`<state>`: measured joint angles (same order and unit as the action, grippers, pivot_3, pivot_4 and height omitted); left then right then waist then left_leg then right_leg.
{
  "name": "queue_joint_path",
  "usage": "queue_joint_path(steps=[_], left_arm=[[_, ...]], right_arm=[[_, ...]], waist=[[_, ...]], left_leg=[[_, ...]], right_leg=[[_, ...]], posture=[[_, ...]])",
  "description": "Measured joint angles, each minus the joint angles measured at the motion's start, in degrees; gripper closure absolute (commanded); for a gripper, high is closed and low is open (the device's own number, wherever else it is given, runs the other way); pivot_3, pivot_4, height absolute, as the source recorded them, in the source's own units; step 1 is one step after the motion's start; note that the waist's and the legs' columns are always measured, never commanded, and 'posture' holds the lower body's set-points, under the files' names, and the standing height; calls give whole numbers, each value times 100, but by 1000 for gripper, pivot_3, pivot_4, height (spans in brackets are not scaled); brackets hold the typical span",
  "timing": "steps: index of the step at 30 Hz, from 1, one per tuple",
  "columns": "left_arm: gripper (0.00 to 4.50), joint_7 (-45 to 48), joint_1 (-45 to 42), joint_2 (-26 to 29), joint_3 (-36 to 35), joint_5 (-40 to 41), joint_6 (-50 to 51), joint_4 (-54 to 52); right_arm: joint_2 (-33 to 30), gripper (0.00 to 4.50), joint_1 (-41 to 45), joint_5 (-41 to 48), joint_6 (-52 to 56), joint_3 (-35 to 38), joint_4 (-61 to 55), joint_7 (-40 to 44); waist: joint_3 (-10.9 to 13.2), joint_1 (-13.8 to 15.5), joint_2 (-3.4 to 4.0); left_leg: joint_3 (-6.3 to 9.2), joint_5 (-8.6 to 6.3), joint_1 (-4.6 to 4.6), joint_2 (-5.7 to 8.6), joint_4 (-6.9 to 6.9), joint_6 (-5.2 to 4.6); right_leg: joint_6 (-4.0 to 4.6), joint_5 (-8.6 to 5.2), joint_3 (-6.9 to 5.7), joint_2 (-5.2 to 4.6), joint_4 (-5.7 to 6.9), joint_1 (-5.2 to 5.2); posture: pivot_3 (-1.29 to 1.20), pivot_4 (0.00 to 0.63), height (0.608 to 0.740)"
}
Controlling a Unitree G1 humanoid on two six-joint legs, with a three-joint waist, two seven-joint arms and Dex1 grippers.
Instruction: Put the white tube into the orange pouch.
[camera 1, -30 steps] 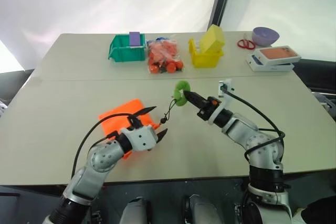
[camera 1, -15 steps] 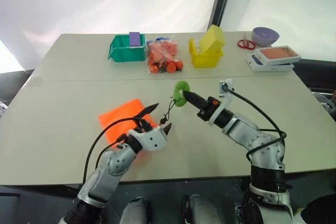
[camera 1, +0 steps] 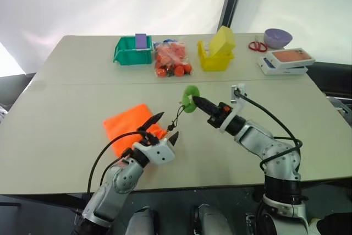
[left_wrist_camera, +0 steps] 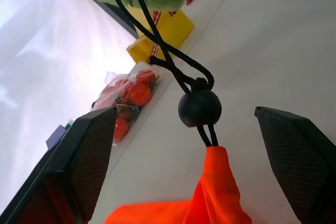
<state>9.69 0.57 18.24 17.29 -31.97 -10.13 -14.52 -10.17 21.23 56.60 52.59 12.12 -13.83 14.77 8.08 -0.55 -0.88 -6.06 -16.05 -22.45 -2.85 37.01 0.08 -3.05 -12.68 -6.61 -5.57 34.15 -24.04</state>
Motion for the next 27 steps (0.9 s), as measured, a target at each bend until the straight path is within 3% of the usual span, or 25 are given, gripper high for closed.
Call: queue_joint_path(steps=[16,19,25,27], left_arm=[[33,-638,-77,-216,129,-395,-240,98],[927,-649,-87,-185,126,-395,-276,101],[4033,-648,-87,-136,103,-373,-276,145],[4236,-647,-87,-136,97,-362,-272,147]], right_arm=[[-109,4500,112,101,119,-60,2,-22],[-107,4500,112,99,119,-87,2,-22],[-97,4500,112,99,90,-116,2,-22],[-94,4500,112,98,73,-116,2,-22]], waist=[[0,0,-1],[0,-1,0],[0,0,0],[0,0,0]], left_leg=[[0,0,0,-1,0,0],[0,0,0,-1,-1,-1],[0,-1,-1,-1,-1,-1],[0,-1,-1,-1,0,-1]], right_leg=[[1,-1,0,0,0,-1],[1,-1,0,-1,-1,-1],[1,-1,0,-1,-1,-2],[2,-1,-1,-1,-1,-2]], posture=[[0,150,740],[0,150,740],[0,150,740],[0,150,740]])
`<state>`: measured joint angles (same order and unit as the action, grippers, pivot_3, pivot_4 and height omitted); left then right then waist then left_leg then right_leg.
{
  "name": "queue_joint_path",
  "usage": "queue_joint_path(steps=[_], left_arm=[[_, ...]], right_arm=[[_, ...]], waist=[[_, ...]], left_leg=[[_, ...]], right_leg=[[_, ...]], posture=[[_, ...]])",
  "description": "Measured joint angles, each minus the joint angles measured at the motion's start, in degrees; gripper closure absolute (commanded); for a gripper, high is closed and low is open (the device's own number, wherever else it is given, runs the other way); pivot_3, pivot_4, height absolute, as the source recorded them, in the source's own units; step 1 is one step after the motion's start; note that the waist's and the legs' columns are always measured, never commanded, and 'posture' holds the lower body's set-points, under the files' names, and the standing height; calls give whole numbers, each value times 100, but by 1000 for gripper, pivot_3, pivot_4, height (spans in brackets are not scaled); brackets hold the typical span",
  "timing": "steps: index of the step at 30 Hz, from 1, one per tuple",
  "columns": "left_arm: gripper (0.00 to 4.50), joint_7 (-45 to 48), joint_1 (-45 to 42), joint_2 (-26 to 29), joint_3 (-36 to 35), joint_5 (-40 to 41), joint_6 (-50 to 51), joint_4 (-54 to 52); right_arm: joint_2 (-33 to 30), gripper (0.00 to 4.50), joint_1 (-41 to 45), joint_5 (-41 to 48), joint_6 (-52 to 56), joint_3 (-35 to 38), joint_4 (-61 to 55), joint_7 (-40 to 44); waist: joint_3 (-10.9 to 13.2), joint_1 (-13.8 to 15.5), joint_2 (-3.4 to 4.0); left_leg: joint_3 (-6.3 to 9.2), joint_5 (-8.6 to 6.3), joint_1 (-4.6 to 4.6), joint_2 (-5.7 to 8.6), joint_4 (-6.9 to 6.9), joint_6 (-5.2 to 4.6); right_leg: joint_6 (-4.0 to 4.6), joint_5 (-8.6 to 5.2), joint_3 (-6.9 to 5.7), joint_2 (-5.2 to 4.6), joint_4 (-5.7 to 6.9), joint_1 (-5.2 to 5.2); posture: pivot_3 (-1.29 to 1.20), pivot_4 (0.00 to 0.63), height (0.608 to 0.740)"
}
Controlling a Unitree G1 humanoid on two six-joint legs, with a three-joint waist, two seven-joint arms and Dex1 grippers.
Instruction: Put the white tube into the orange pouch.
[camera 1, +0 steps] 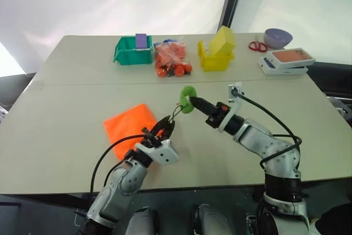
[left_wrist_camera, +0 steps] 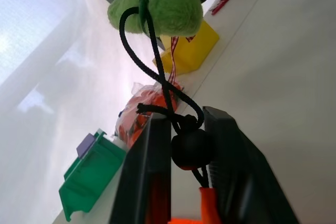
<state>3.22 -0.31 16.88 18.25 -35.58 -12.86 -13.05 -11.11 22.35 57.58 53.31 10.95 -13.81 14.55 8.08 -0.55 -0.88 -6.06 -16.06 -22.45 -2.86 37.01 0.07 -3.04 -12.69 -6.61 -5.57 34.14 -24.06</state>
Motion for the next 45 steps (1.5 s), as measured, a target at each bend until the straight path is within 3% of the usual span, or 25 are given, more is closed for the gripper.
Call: queue_joint_path(steps=[11,17,30,32,39,42,45], left_arm=[[4236,328,217,5,-244,560,289,60],[4236,714,516,214,-482,1099,390,-66],[4236,1061,858,614,-800,1612,344,-182],[3169,1165,860,609,-828,1842,345,-184],[14,1790,1094,599,-1080,3070,598,-427],[0,2117,1242,527,-1329,4161,1251,-896],[0,2367,1308,712,-1917,5328,2157,-1373]], right_arm=[[21,4500,116,-236,-412,42,232,-100],[76,4500,266,-776,-924,144,921,-526],[182,4500,327,-1153,-1280,140,1319,-594],[182,4500,327,-1265,-1335,113,1347,-566],[-68,1673,289,-1608,-1443,40,1337,-339],[-460,146,49,-1981,-1499,-234,1218,-83],[-901,146,-384,-2349,-1669,-442,1114,369]], waist=[[0,-7,0],[2,-7,3],[4,-15,10],[4,-15,10],[5,-16,10],[4,-6,8],[4,-10,8]], left_leg=[[-1,0,0,0,-1,0],[-1,0,0,-1,-1,0],[-2,0,0,-3,-2,0],[-2,0,0,-3,-2,0],[-2,0,-1,-2,-2,1],[-1,-1,-1,-2,-2,0],[-1,-1,0,-1,-2,-1]], right_leg=[[0,0,0,0,0,-1],[11,-6,-1,1,1,-8],[10,-6,0,1,1,-6],[11,-6,0,0,0,-10],[13,-8,2,0,-2,-15],[14,-11,4,-1,-6,-18],[12,-12,3,1,-6,-9]], posture=[[0,150,740],[0,150,740],[0,150,740],[0,150,740],[0,150,740],[0,150,740],[0,150,740]])
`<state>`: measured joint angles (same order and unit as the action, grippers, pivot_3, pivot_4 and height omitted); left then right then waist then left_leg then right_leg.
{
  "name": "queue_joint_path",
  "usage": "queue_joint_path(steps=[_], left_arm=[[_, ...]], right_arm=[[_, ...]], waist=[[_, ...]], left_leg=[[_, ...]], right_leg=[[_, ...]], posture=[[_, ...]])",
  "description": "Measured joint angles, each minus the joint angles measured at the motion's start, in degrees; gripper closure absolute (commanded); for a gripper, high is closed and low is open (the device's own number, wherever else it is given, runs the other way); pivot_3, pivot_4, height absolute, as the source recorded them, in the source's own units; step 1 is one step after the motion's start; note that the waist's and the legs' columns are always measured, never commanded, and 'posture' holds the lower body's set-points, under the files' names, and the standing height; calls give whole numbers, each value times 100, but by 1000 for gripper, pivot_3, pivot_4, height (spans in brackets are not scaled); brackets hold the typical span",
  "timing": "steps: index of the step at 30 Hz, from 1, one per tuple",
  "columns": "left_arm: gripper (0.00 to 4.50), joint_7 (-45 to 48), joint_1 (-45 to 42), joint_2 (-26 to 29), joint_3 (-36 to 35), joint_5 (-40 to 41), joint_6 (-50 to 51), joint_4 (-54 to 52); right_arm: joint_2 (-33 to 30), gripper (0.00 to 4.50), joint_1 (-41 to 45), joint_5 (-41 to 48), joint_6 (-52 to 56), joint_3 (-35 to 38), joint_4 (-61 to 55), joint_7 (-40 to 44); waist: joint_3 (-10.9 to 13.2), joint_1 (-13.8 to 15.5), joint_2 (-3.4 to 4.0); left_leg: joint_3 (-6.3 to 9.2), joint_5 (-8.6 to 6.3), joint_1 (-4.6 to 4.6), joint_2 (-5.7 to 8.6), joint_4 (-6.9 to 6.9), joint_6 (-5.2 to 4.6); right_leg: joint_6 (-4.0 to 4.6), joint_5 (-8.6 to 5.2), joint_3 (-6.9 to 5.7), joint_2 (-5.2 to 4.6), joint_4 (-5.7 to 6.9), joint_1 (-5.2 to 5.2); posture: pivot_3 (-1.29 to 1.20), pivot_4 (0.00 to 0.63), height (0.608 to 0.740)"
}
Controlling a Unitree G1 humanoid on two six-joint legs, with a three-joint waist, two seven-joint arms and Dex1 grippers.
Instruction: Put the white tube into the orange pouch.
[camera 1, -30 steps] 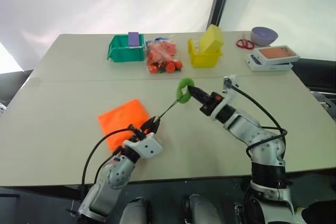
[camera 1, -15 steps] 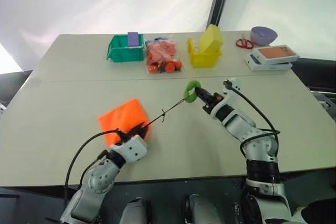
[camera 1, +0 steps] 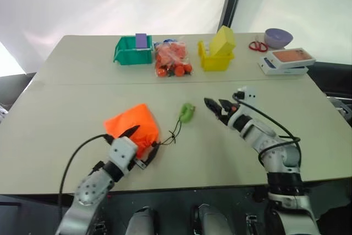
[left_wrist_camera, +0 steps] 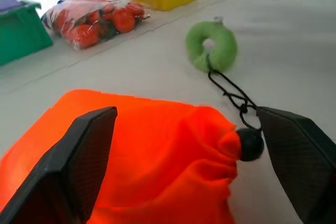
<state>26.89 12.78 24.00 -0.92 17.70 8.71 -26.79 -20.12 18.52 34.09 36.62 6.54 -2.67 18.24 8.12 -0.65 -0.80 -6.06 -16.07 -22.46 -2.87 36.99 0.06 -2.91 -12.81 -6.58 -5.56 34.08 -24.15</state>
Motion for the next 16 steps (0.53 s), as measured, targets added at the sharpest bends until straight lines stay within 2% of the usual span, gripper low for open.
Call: queue_joint_path(steps=[5,8,11,16], left_arm=[[0,160,87,443,-1149,1745,1404,-296],[0,284,306,608,-1788,2264,1738,-99],[0,286,466,672,-2350,2272,1720,438],[0,290,562,657,-2580,1905,1464,1090]], right_arm=[[-576,146,-606,-315,-579,-49,-88,936],[-955,146,-886,-659,-1184,-115,-105,1484],[-1118,146,-1052,-831,-1566,-111,-91,1908],[-1141,146,-1094,-922,-1961,-110,22,2366]], waist=[[1,-16,0],[2,-5,0],[2,-3,-3],[0,16,-9]], left_leg=[[0,0,4,0,3,0],[3,0,8,0,2,1],[4,-1,8,1,3,1],[4,-3,7,4,6,5]], right_leg=[[-21,-13,-4,7,1,11],[-21,-15,-6,8,-2,-5],[-21,-16,-7,8,-3,-8],[-16,-15,-6,-1,-8,-8]], posture=[[0,150,740],[0,150,740],[0,150,740],[0,150,740]])
